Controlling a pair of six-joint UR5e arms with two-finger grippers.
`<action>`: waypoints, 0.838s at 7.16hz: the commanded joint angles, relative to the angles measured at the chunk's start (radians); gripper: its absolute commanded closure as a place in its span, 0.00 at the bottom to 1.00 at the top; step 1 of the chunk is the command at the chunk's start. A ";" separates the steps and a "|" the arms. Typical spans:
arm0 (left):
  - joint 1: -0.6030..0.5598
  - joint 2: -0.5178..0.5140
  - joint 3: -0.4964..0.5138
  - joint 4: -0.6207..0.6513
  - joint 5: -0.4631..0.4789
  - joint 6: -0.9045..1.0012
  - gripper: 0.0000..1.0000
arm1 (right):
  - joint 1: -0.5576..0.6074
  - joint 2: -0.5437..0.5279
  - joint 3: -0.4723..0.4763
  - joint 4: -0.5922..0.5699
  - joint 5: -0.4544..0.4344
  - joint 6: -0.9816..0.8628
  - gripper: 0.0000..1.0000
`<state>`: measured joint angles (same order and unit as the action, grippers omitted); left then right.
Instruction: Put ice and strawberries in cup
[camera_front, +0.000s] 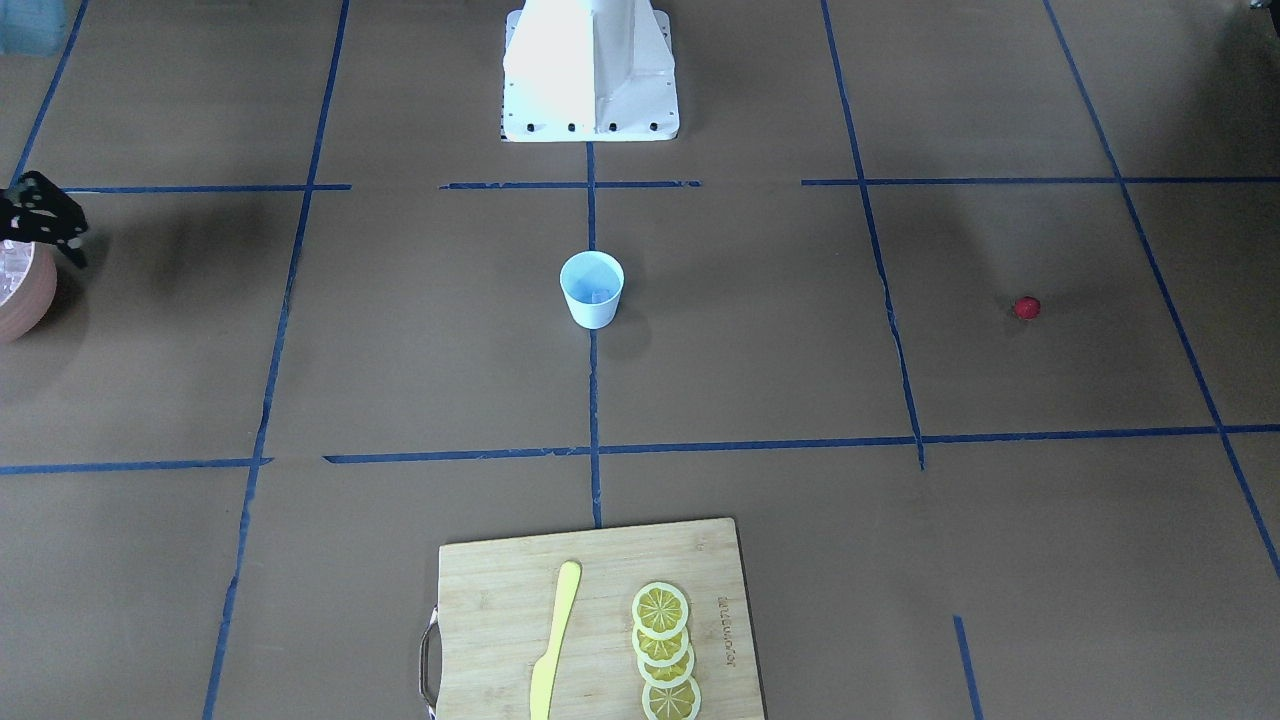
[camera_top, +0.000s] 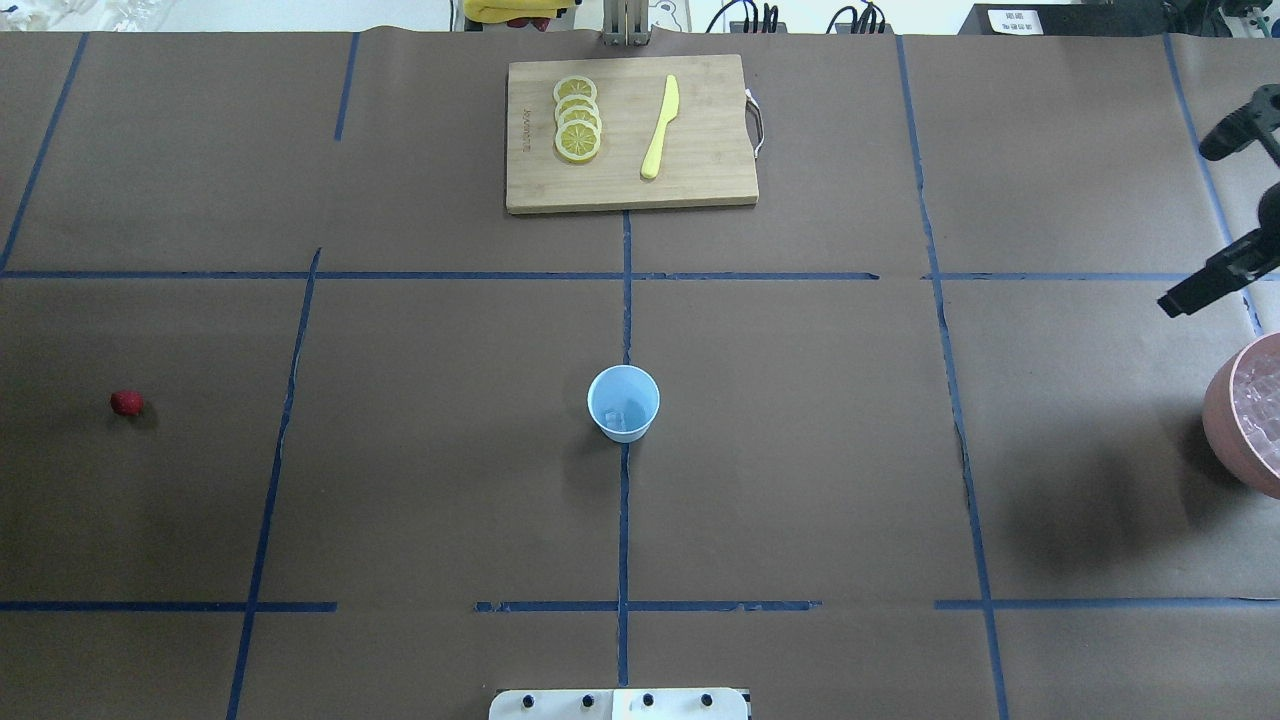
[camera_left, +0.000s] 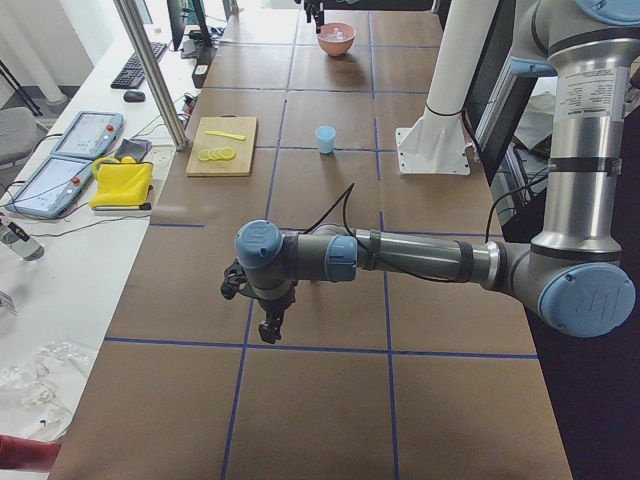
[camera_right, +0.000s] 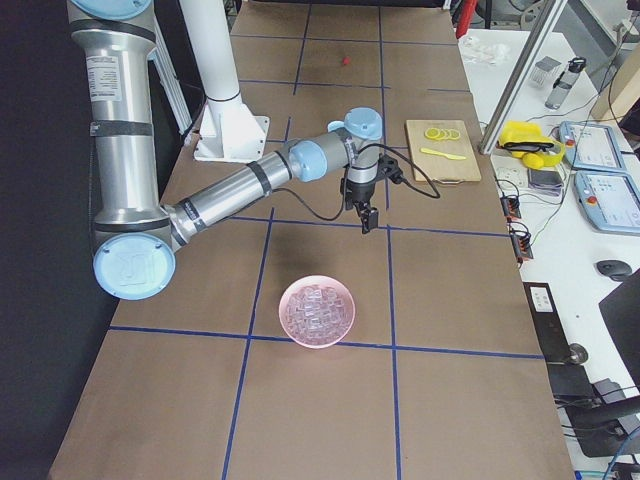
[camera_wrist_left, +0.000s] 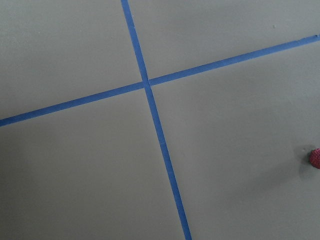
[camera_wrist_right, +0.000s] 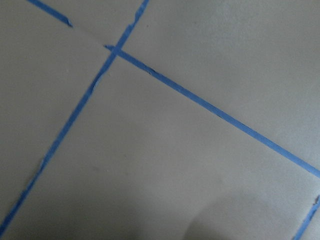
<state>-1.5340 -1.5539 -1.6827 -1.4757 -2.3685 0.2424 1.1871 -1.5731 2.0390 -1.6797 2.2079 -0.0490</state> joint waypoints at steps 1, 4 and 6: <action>0.000 0.000 0.000 0.000 0.000 0.000 0.00 | 0.078 -0.102 -0.005 0.000 0.021 -0.318 0.00; 0.000 0.000 0.001 0.002 0.000 0.000 0.00 | 0.086 -0.216 -0.034 0.143 0.021 -0.494 0.00; 0.000 0.001 0.003 0.001 0.000 0.000 0.00 | 0.086 -0.272 -0.178 0.421 0.030 -0.483 0.00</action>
<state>-1.5340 -1.5534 -1.6810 -1.4749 -2.3685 0.2424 1.2734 -1.8132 1.9365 -1.3961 2.2352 -0.5280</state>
